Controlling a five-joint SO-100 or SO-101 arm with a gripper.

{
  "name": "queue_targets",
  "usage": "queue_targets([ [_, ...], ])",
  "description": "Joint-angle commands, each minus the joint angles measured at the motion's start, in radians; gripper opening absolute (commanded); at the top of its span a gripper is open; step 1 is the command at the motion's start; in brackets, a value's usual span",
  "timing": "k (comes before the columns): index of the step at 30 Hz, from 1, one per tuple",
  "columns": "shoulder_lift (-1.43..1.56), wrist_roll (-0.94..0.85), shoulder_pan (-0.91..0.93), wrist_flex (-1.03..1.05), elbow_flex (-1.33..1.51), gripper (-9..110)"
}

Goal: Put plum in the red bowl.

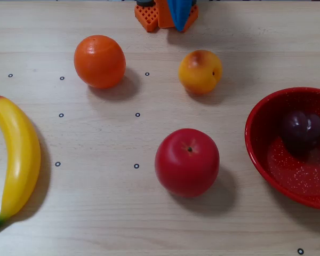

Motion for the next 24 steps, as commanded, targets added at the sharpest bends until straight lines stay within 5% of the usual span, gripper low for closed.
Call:
queue_targets([
  [1, 0.031, 0.021, 0.018, -0.031, 0.023, 0],
  [24, 0.176, 0.107, 0.026, -0.558, 0.666, 0],
])
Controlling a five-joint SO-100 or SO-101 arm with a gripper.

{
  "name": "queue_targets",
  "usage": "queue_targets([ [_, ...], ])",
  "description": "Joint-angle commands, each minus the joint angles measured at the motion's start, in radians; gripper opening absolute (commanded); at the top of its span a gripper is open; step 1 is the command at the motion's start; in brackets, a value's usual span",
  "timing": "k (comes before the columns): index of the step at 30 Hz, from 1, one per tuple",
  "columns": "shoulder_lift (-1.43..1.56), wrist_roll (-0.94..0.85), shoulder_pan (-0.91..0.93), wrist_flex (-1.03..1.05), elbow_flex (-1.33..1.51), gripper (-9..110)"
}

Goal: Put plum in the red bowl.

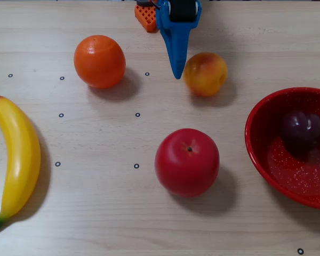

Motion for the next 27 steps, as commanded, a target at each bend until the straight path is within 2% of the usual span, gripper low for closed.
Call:
queue_targets([
  [1, 0.023, 0.035, 0.026, -0.046, 0.041, 0],
  [4, 0.023, 0.061, 0.025, 0.021, 0.043, 0],
  [27, 0.023, 0.066, 0.029, 0.021, 0.043, 0],
])
